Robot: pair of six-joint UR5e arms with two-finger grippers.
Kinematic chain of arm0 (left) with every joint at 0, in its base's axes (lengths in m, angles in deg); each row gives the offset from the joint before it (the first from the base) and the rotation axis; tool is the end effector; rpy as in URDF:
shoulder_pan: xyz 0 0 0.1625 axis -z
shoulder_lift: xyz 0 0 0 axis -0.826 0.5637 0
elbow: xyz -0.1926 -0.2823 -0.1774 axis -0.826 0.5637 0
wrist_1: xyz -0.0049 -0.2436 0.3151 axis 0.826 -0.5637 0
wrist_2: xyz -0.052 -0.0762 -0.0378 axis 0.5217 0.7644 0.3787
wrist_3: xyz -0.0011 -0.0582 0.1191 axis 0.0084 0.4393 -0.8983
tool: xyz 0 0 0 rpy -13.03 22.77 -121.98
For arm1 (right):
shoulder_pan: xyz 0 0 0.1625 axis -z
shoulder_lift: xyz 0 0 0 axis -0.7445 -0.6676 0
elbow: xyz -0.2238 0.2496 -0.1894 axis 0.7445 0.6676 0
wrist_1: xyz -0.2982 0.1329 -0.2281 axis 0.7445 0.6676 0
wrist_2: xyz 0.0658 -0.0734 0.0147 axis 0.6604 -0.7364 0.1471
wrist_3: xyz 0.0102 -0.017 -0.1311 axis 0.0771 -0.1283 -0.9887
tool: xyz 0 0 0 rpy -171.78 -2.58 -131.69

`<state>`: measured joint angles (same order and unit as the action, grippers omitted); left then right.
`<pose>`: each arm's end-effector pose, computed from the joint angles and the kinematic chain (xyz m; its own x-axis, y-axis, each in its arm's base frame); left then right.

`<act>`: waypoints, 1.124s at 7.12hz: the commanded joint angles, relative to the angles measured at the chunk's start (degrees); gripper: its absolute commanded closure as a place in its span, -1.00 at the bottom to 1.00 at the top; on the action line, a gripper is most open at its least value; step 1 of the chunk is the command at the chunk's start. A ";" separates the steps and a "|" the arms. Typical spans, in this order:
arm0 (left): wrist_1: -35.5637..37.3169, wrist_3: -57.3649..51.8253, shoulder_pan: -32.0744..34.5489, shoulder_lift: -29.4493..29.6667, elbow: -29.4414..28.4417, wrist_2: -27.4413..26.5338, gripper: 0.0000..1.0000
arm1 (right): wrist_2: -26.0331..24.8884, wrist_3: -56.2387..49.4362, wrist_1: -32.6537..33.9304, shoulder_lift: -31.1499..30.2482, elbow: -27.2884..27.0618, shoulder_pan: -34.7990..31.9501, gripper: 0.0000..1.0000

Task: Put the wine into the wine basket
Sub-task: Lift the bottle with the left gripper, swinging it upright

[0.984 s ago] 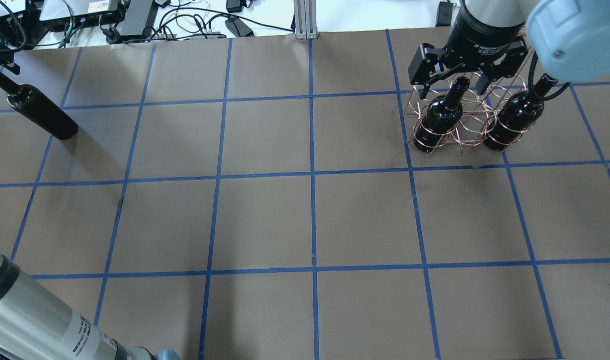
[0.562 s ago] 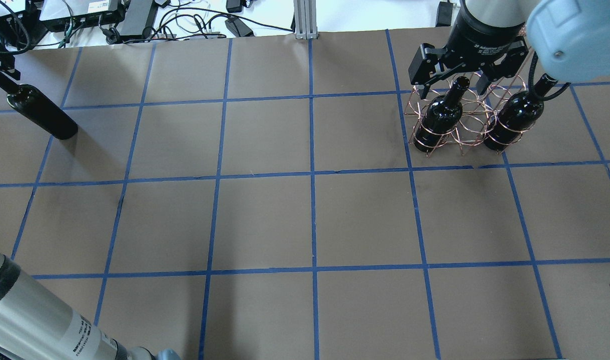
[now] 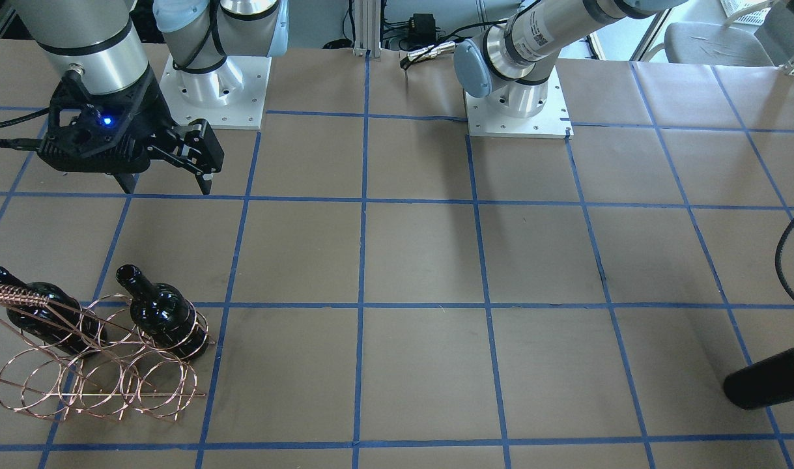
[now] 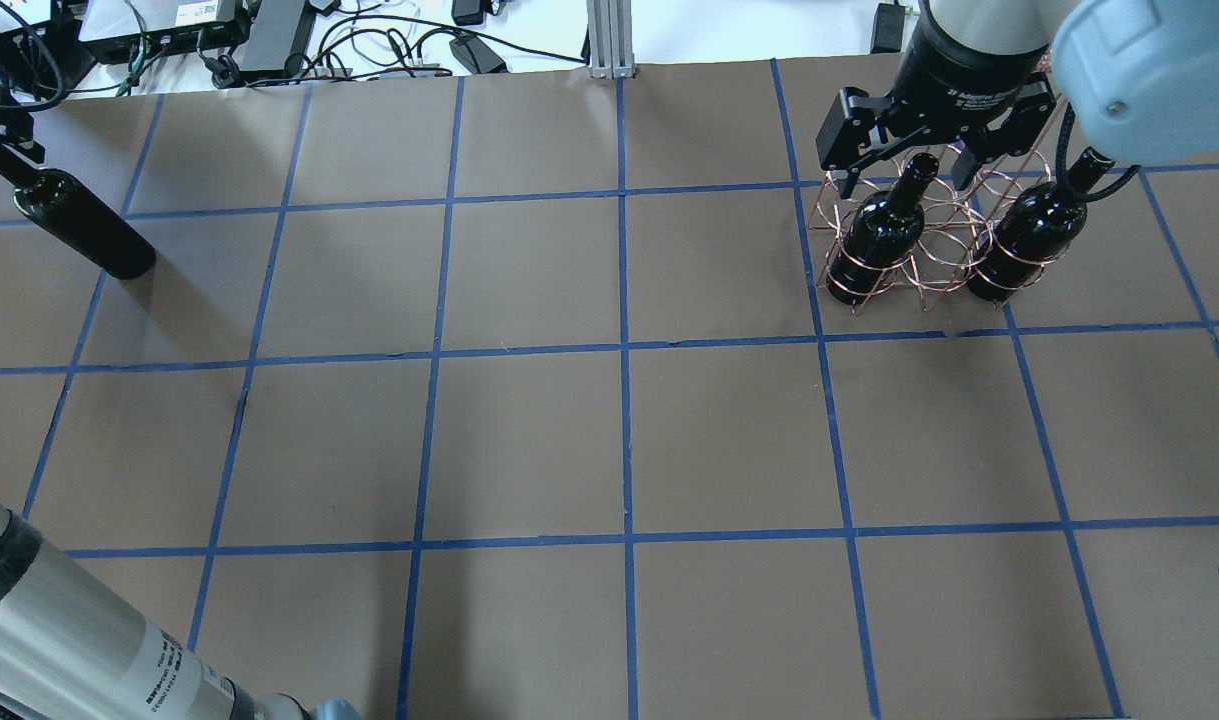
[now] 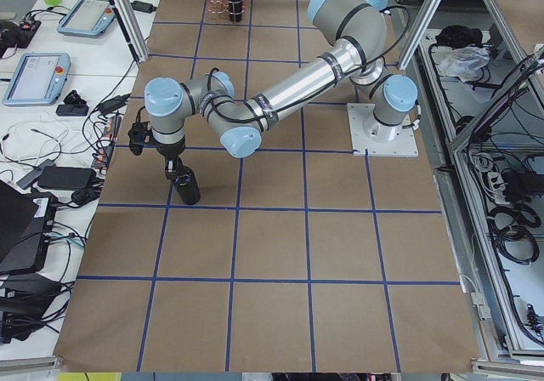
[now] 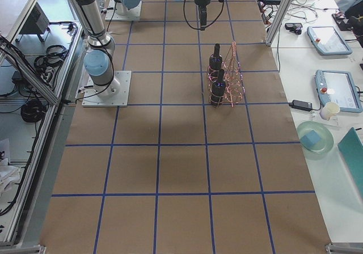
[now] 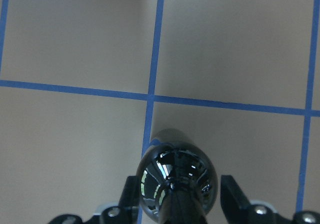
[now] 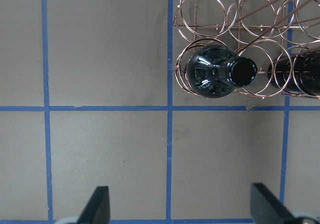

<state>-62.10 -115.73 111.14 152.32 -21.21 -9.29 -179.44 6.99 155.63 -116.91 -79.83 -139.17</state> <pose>0.2845 -0.6672 0.3101 -0.9940 -0.1089 -0.0032 -0.1067 0.9785 -0.1764 0.1400 -0.4992 0.4200 -0.9998 -0.0124 0.0181 -0.0137 0.9971 -0.0742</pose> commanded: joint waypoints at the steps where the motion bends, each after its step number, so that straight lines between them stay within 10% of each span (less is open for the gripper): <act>1: -0.09 -0.09 0.00 0.19 0.15 -0.06 0.99 | 0.00 0.00 0.06 0.00 0.00 0.00 -1.00; 8: -1.32 1.67 1.49 -2.88 1.03 -0.59 1.00 | 0.00 0.00 0.06 0.00 0.00 0.09 -1.00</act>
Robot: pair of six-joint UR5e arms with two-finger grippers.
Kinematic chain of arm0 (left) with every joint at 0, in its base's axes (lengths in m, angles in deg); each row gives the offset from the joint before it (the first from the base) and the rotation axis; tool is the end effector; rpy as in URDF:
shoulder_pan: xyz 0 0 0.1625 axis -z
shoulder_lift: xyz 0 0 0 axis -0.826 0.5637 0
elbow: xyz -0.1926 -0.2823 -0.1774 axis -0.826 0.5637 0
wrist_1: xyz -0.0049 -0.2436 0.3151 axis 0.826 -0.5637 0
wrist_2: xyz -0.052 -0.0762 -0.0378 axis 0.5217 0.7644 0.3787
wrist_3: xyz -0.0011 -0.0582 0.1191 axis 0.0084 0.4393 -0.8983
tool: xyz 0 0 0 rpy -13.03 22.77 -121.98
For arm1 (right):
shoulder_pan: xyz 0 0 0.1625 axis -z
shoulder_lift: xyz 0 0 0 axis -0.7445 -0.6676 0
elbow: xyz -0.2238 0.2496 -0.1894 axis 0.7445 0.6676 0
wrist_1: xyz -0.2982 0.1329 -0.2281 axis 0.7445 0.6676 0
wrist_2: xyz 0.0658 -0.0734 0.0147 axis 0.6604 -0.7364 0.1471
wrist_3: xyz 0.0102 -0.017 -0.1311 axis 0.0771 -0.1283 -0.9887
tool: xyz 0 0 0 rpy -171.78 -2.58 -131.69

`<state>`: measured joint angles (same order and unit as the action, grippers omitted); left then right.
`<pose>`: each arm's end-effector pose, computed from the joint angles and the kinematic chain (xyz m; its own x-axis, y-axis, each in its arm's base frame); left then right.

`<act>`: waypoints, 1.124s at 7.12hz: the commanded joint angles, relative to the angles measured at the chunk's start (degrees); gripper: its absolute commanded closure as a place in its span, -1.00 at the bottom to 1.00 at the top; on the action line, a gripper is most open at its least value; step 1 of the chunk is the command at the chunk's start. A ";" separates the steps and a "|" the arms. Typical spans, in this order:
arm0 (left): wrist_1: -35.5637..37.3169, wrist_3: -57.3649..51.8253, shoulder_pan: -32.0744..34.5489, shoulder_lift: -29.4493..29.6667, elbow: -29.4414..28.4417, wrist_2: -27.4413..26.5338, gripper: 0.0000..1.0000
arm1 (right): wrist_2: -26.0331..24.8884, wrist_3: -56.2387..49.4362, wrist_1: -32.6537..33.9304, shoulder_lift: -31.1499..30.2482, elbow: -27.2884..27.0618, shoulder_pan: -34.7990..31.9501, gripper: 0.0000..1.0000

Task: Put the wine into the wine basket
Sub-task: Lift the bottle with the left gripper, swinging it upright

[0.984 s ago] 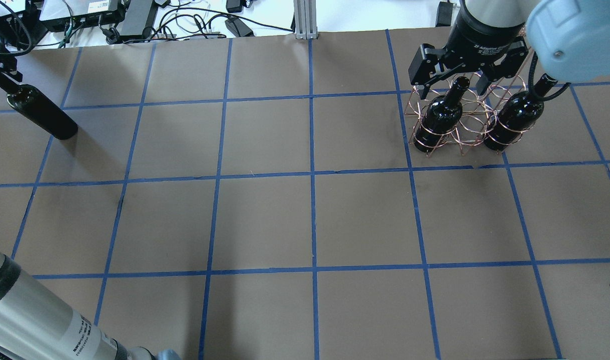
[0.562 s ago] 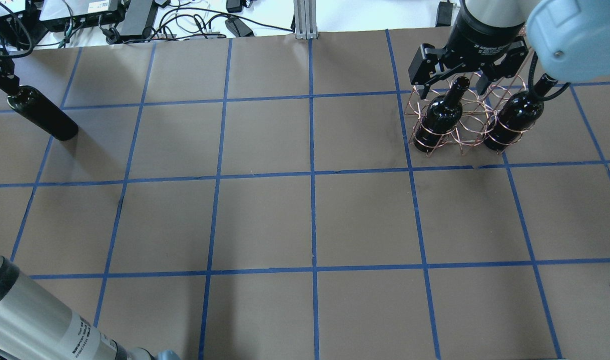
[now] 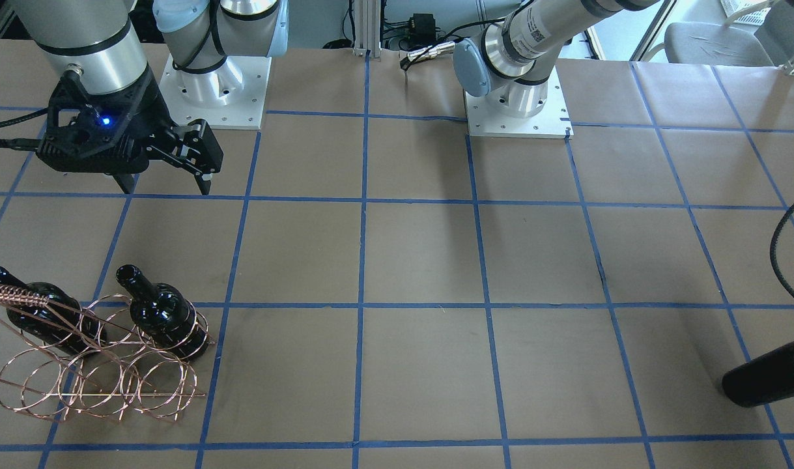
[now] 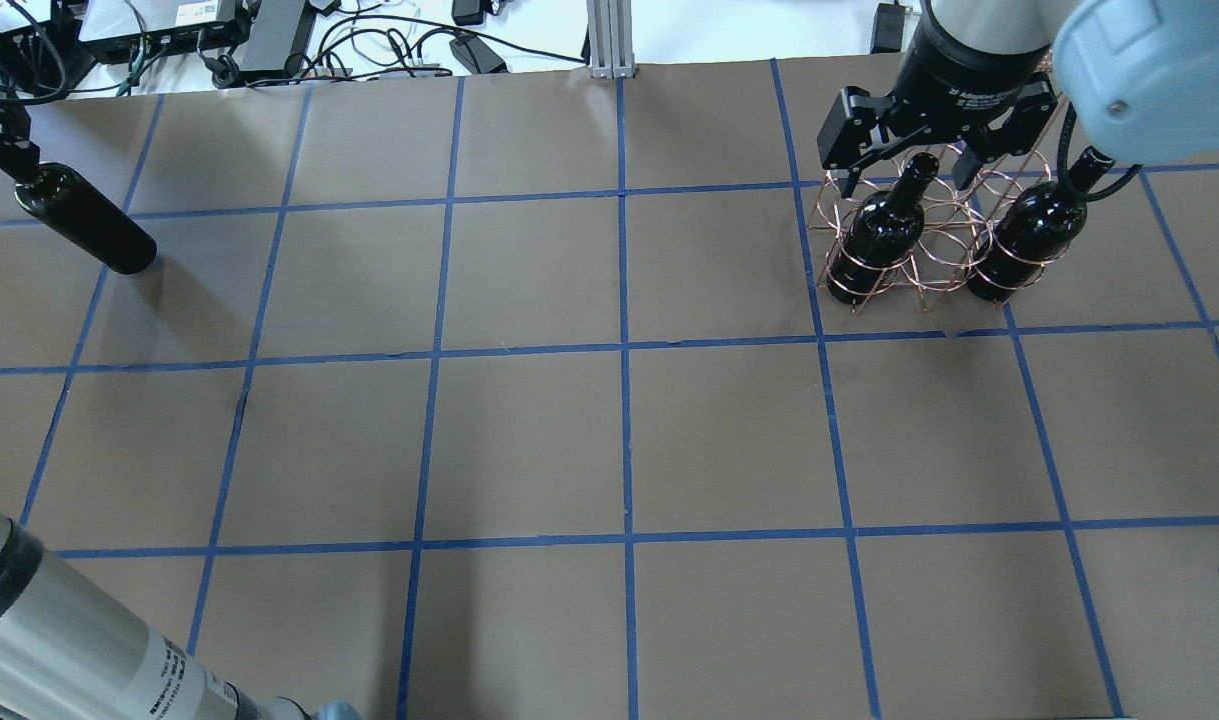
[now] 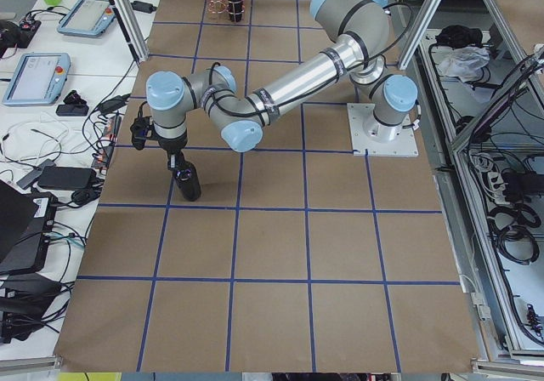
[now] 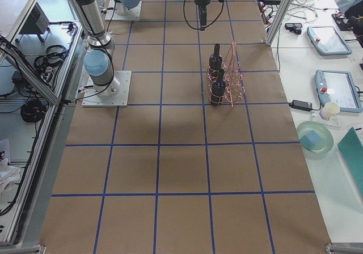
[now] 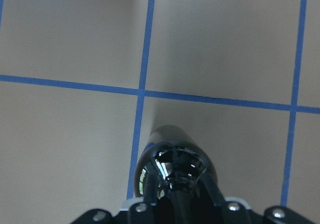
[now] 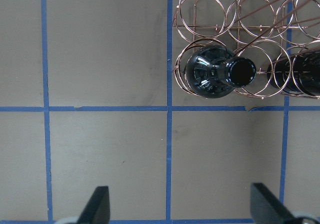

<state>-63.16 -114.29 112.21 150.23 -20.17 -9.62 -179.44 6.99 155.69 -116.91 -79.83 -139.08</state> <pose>0.2667 -0.6630 0.3246 -0.9933 -0.1158 -0.0037 -0.1134 0.9782 -0.1737 0.1392 -0.4995 0.4201 -0.9998 -0.0108 0.0181 -0.0122 0.9971 -0.0753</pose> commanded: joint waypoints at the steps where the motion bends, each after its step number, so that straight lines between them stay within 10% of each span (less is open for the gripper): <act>1: -2.18 1.10 1.91 -2.19 0.07 -0.17 1.00 | 0.00 0.00 0.00 0.00 0.00 0.00 -1.00; 8: -2.72 30.24 23.60 -15.46 14.82 -0.44 1.00 | 0.00 0.00 -0.09 0.09 -0.09 0.09 -1.00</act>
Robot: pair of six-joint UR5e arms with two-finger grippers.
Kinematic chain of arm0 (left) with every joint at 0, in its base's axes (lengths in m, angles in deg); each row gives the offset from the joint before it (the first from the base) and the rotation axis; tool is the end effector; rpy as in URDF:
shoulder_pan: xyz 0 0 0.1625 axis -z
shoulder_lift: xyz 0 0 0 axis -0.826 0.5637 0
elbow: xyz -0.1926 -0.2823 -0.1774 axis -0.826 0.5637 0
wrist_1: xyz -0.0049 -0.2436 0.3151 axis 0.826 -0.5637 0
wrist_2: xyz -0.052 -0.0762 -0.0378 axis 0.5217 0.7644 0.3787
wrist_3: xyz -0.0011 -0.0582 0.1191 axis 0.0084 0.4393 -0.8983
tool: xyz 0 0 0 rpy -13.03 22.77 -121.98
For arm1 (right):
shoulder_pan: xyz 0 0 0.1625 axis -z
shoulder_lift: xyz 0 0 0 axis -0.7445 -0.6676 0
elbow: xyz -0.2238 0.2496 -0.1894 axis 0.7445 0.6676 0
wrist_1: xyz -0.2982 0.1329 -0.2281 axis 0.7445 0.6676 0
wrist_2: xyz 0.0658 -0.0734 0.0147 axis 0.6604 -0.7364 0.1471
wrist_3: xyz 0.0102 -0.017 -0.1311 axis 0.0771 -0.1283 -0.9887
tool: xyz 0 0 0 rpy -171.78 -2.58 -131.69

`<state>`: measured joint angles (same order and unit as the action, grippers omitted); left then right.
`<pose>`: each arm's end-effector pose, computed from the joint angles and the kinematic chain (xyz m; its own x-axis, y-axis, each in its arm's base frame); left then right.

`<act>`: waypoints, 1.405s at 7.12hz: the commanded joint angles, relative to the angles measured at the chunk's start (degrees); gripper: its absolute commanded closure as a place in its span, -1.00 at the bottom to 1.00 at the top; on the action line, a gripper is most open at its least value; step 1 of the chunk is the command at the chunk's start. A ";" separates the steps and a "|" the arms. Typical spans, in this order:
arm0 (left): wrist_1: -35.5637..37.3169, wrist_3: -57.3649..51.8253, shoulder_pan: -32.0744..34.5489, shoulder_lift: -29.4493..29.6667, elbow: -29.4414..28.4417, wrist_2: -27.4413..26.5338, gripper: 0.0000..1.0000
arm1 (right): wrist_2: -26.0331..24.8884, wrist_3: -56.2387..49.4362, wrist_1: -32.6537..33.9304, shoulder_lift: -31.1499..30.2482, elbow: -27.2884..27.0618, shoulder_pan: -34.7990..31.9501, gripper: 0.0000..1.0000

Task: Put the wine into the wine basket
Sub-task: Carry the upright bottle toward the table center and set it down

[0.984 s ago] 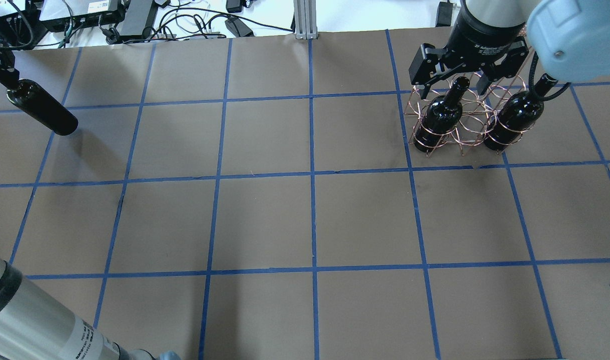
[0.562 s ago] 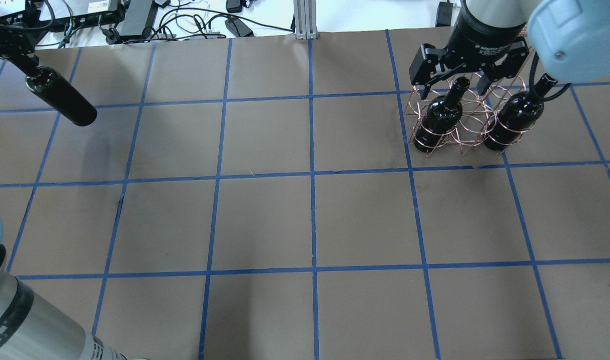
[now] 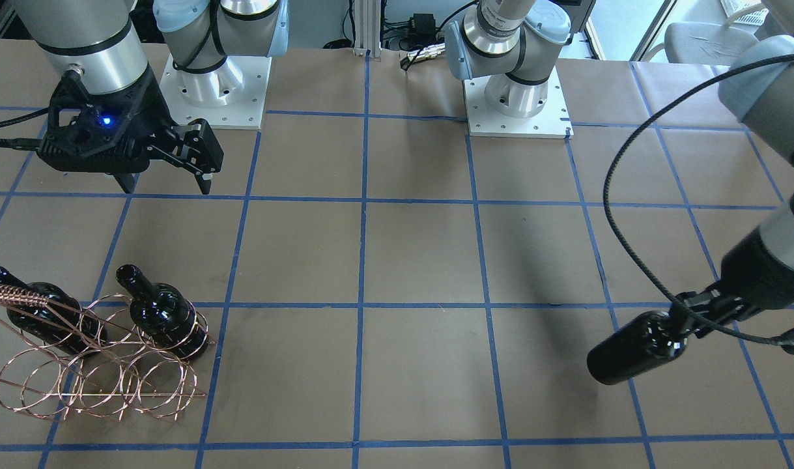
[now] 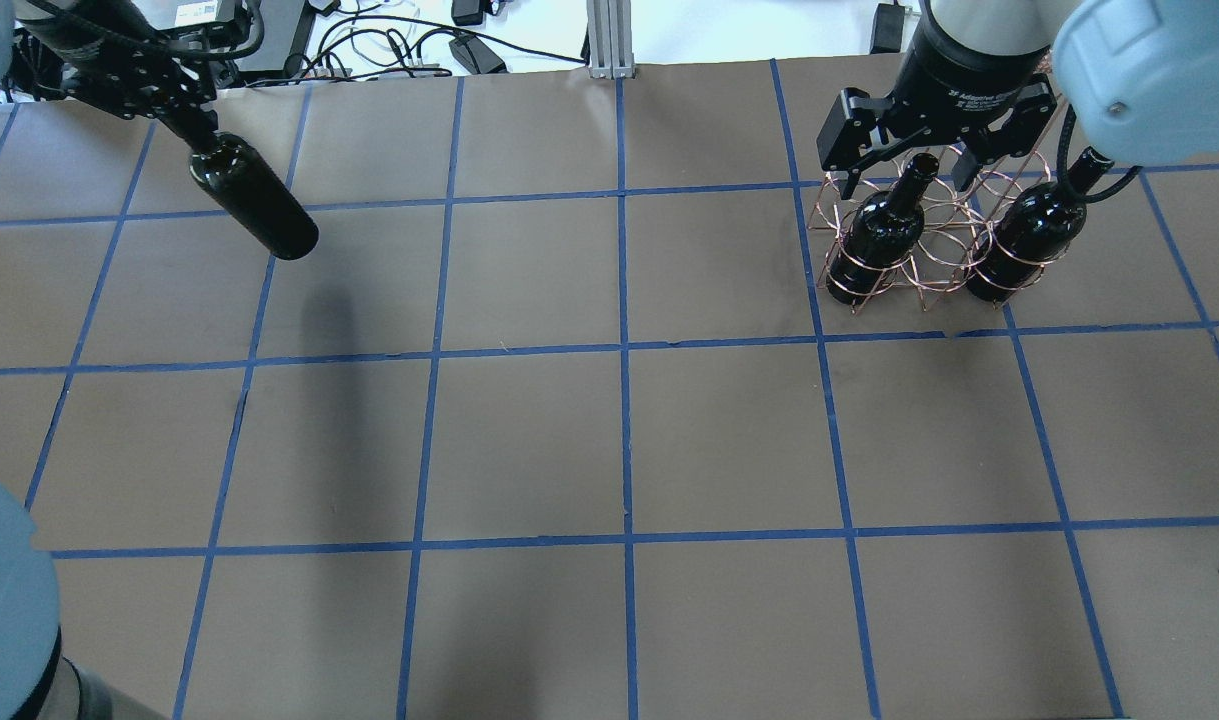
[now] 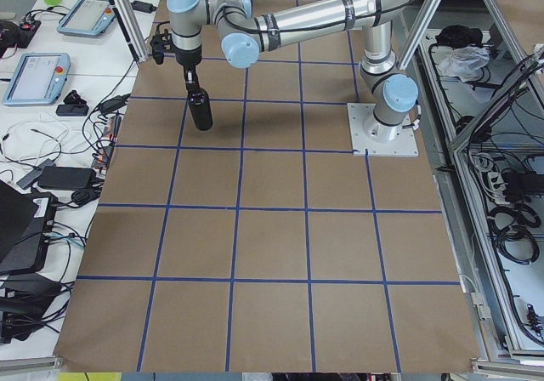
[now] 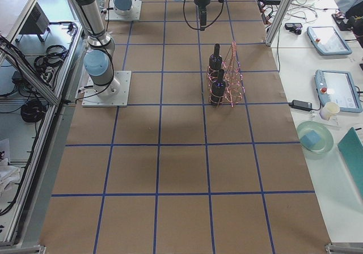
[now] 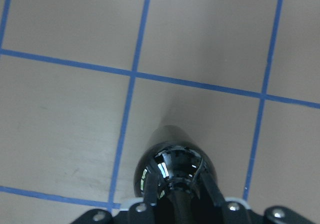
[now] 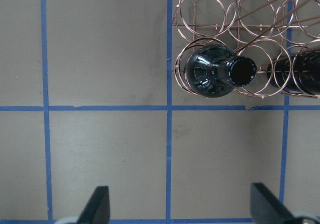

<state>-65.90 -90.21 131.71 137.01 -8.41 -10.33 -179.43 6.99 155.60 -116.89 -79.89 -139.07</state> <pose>0.0121 -0.6350 0.3705 -0.9798 -0.1920 0.0564 -0.1981 0.9705 -0.1375 0.1392 -0.4993 0.4193 -0.9998 -0.0107 0.0179 -0.0120 0.9973 -0.0723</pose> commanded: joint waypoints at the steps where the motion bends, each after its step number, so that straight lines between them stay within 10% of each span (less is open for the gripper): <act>1: 0.19 10.39 7.18 -4.08 5.95 0.44 1.00 | 0.00 0.00 0.00 0.07 -0.03 -0.01 -1.00; 10: 7.05 14.03 16.86 -11.40 21.89 -1.93 1.00 | 0.09 0.09 0.00 0.07 -0.38 -0.01 -1.00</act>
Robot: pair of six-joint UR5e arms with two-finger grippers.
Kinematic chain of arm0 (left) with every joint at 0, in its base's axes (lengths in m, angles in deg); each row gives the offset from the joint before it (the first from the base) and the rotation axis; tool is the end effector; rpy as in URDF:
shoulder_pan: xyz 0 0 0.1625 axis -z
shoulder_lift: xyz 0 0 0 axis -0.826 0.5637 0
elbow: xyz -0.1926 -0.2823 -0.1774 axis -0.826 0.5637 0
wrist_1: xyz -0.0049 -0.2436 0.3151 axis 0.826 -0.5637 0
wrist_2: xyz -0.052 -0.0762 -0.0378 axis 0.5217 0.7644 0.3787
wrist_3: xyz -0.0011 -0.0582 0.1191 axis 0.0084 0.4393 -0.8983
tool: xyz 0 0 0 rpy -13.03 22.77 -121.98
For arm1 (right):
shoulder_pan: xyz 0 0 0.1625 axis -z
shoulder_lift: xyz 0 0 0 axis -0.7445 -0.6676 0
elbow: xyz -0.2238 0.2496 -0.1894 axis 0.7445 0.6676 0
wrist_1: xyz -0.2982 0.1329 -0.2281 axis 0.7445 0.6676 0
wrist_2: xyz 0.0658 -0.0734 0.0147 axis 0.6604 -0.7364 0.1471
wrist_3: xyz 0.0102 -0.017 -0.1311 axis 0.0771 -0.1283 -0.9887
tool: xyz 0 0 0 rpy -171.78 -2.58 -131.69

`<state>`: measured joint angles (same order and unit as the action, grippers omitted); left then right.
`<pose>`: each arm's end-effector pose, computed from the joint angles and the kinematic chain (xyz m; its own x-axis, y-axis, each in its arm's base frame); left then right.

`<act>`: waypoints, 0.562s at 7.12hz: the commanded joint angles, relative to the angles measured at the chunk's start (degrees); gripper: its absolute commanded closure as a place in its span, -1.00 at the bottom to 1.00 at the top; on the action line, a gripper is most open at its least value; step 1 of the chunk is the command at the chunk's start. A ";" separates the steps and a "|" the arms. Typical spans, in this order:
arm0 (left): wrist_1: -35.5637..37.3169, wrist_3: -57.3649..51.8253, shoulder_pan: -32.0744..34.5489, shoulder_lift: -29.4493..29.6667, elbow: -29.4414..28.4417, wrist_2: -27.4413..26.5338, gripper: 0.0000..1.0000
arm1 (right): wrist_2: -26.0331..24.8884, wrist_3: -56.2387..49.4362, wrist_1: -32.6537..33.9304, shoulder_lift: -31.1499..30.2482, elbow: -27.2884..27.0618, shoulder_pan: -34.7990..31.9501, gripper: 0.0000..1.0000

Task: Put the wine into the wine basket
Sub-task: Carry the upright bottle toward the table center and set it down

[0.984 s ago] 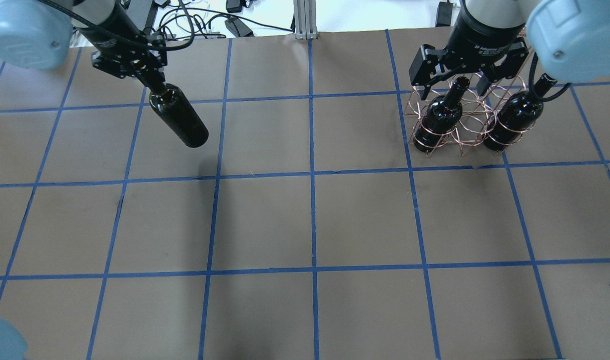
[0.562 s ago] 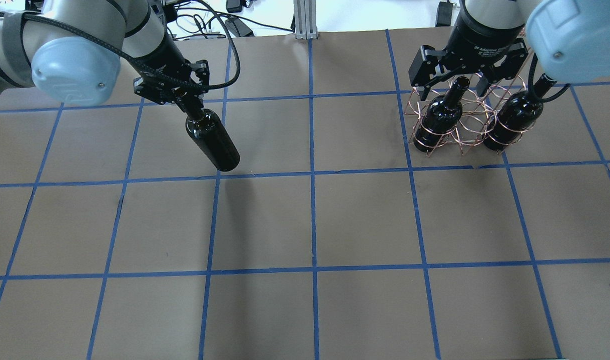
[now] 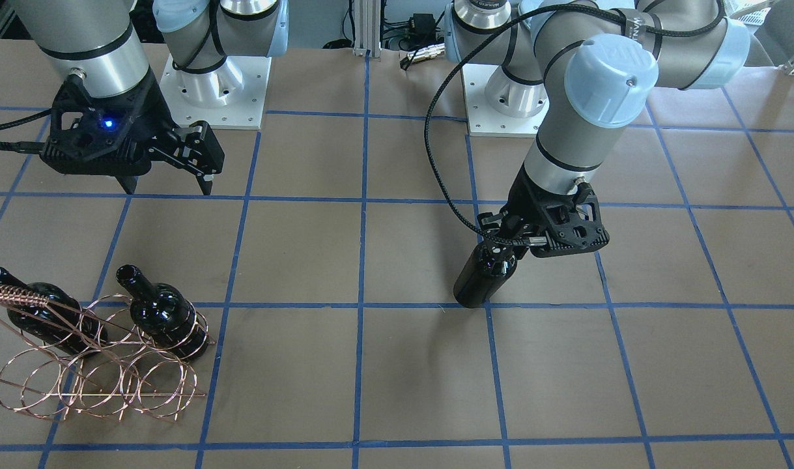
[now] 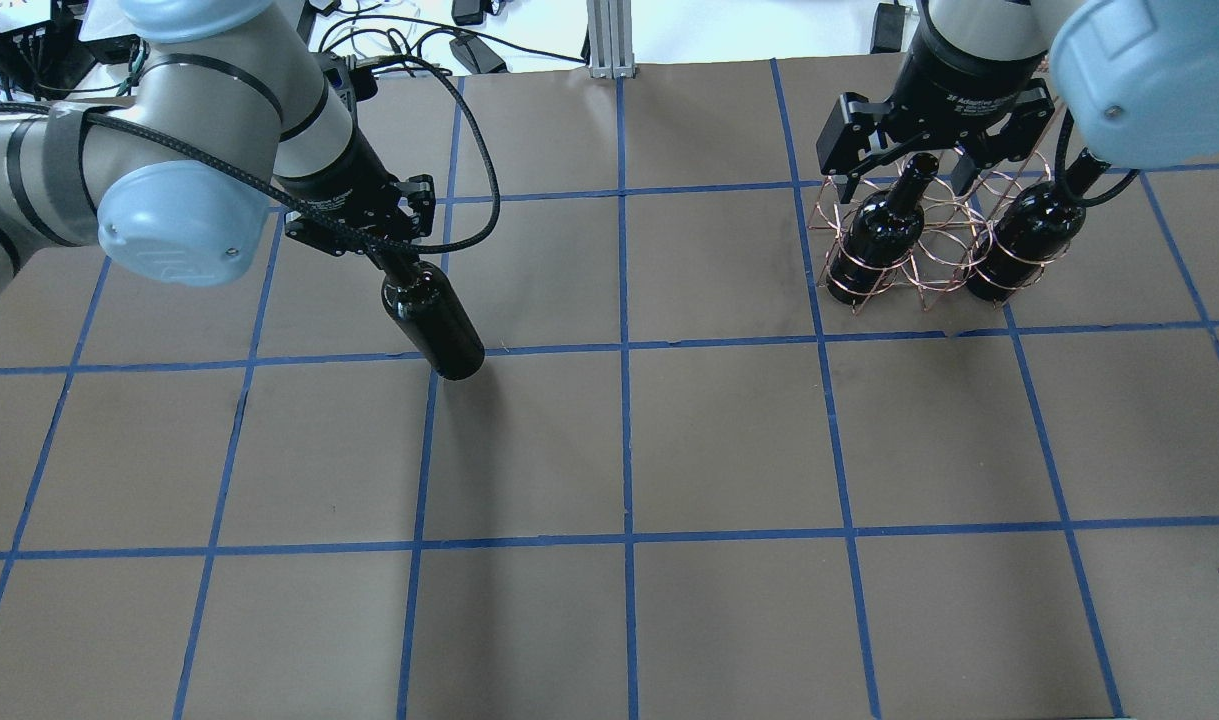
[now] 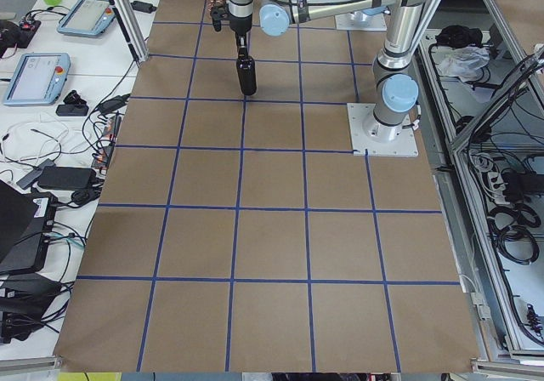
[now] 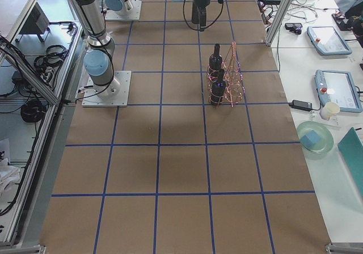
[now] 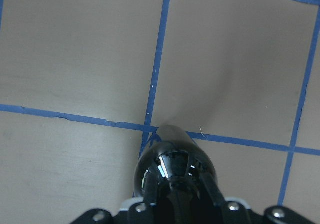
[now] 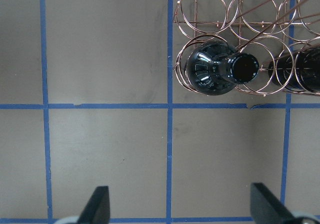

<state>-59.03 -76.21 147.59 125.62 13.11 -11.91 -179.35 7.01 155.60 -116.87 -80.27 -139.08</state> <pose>-0.1553 -0.5208 0.3171 -0.9851 -0.1647 0.0501 -0.1680 0.9833 -0.0698 0.1394 -0.4985 0.4159 -0.9998 -0.0108 0.0166 -0.0118 0.9978 -0.0654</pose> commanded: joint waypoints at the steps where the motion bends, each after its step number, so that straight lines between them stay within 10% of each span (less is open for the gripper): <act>1: 0.18 0.12 1.86 0.00 0.37 -0.43 1.00 | 0.00 0.07 0.00 -0.04 -0.01 0.08 -1.00; 4: 0.01 -0.06 1.87 -0.09 0.80 -0.69 1.00 | 0.00 -0.02 0.00 0.05 -0.01 -0.01 -1.00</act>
<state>-58.95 -76.23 149.42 125.59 13.65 -12.50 -179.35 7.06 155.60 -116.86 -80.27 -139.06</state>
